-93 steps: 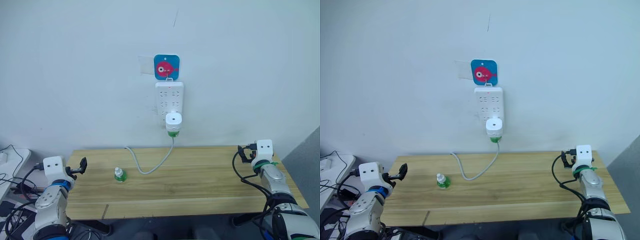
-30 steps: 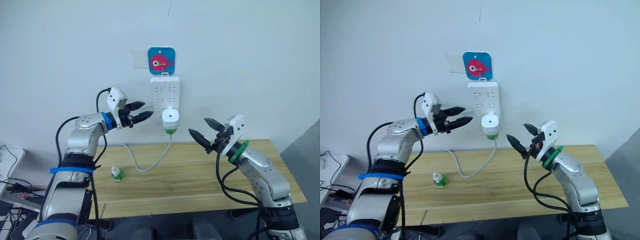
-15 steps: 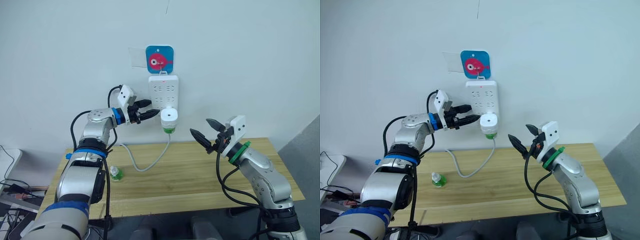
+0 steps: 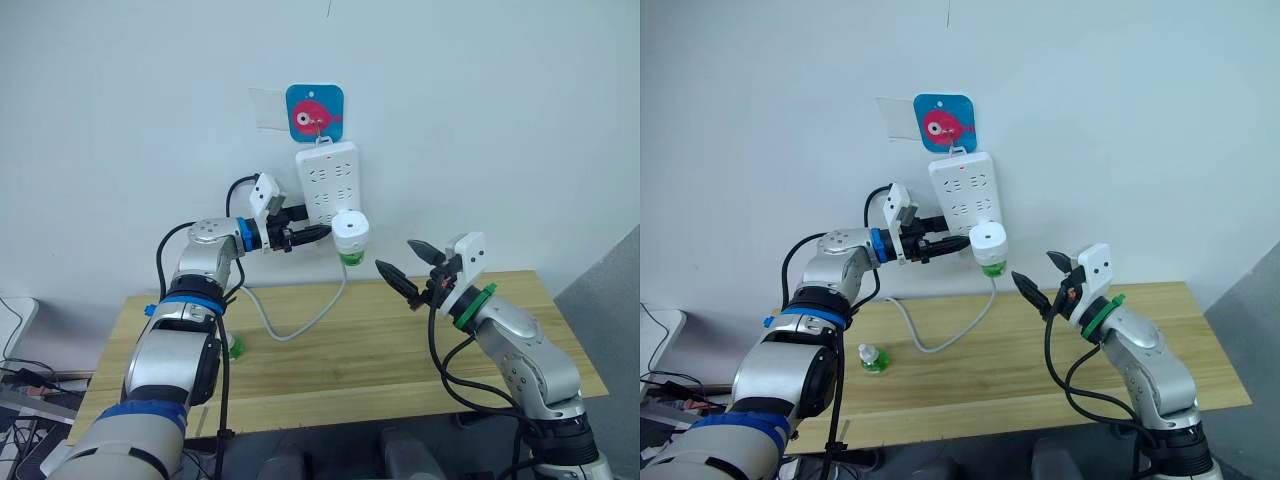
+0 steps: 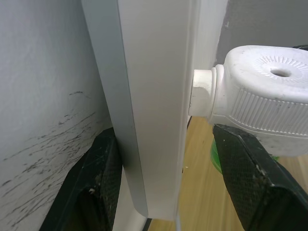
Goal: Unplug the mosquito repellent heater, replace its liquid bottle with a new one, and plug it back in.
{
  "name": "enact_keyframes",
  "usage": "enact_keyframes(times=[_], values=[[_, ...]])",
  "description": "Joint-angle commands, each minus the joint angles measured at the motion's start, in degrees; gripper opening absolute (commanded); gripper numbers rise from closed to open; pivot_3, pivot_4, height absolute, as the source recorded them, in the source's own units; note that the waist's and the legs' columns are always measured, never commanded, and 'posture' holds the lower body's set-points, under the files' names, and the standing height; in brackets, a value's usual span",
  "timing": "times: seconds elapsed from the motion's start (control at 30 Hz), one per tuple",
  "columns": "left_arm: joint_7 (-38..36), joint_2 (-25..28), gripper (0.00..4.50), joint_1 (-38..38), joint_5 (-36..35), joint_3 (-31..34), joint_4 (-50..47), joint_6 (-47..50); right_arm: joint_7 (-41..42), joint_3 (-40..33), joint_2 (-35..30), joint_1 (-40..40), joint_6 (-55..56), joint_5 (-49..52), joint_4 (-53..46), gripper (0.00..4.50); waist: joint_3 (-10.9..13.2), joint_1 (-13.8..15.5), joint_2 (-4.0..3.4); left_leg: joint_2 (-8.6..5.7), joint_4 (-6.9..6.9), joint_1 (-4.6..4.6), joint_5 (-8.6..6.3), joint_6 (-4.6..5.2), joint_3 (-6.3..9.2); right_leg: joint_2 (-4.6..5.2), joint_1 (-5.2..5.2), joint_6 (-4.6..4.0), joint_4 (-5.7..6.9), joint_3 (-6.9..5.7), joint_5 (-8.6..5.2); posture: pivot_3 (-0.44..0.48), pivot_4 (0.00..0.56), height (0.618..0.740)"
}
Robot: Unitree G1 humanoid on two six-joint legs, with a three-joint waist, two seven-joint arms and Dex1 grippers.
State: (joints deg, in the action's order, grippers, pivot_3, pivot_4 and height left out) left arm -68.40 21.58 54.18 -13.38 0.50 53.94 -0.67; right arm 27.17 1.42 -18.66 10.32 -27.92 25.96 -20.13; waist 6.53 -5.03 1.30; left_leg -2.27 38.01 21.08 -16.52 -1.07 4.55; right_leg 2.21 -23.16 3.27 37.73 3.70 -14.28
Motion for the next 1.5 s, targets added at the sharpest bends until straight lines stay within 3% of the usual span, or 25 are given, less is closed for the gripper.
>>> enact_keyframes(times=[0.03,0.17,0.23,0.67,1.03,1.13,1.23,1.5], values=[[-0.53,-0.1,2.63,0.17,-0.69,1.13,-2.5,-0.19,-0.43,0.63,0.03,1.39,-0.63,-0.14,-3.28,4.5,0.17,0.0,-0.01,0.01,0.0,0.0,0.0,0.0,0.0,0.0,0.0,0.0,0.01,0.0,0.0,-0.115,0.127,0.74],[-0.73,-0.16,1.59,-0.2,-1.03,1.48,-3.11,0.45,-1.23,1.56,0.76,2.09,-1.7,-0.1,-4.14,4.5,0.43,0.01,0.01,0.02,0.0,0.0,0.0,0.0,0.01,0.0,-0.01,0.0,0.03,-0.01,0.0,-0.113,0.13,0.74],[-0.58,-0.47,1.3,-0.29,-1.31,1.88,-3.6,1.1,-2.13,2.25,1.43,2.61,-2.2,-0.27,-4.71,4.5,0.54,0.01,0.01,0.01,0.0,0.0,0.0,0.0,0.01,0.0,-0.01,0.0,0.04,0.0,0.0,-0.113,0.131,0.74],[0.95,-1.28,1.3,-0.22,-0.77,2.23,-4.19,1.53,-11.23,10.39,7.93,10.22,-1.06,-12.67,-1.4,4.5,0.88,0.09,0.0,-0.02,0.05,0.01,0.01,-0.01,0.04,0.04,-0.02,0.01,0.07,-0.04,0.01,-0.12,0.143,0.74],[1.46,-1.11,1.3,-1.13,-0.83,2.46,-5.67,1.7,-13.69,11.78,11.07,14.96,0.67,-19.6,4.54,4.5,0.92,0.09,-0.01,-0.02,0.04,0.02,0.01,-0.02,0.07,0.05,-0.04,0.0,0.08,-0.05,0.01,-0.104,0.14,0.74],[1.81,-1.03,1.3,-1.34,-0.71,2.55,-5.94,1.64,-13.42,11.34,11.48,14.86,0.64,-19.63,4.65,3.96,0.93,0.07,-0.03,-0.01,0.04,0.01,0.01,-0.02,0.06,0.05,-0.05,0.0,0.08,-0.05,0.01,-0.103,0.14,0.74],[1.99,-1.08,1.3,-1.48,-0.73,2.62,-6.13,1.65,-12.9,11.02,11.71,14.8,0.85,-19.57,4.51,3.0,0.94,0.05,-0.03,-0.01,0.04,0.01,0.01,-0.02,0.06,0.05,-0.05,0.0,0.09,-0.05,0.01,-0.102,0.139,0.74],[4.47,-1.33,1.3,-0.88,-0.82,3.54,-4.99,2.29,-11.4,9.44,10.06,12.06,-1.75,-18.59,-0.86,2.99,0.98,0.18,-0.04,-0.02,0.04,0.02,0.01,-0.01,0.08,0.05,-0.05,0.0,0.09,-0.07,0.01,-0.107,0.143,0.74]])
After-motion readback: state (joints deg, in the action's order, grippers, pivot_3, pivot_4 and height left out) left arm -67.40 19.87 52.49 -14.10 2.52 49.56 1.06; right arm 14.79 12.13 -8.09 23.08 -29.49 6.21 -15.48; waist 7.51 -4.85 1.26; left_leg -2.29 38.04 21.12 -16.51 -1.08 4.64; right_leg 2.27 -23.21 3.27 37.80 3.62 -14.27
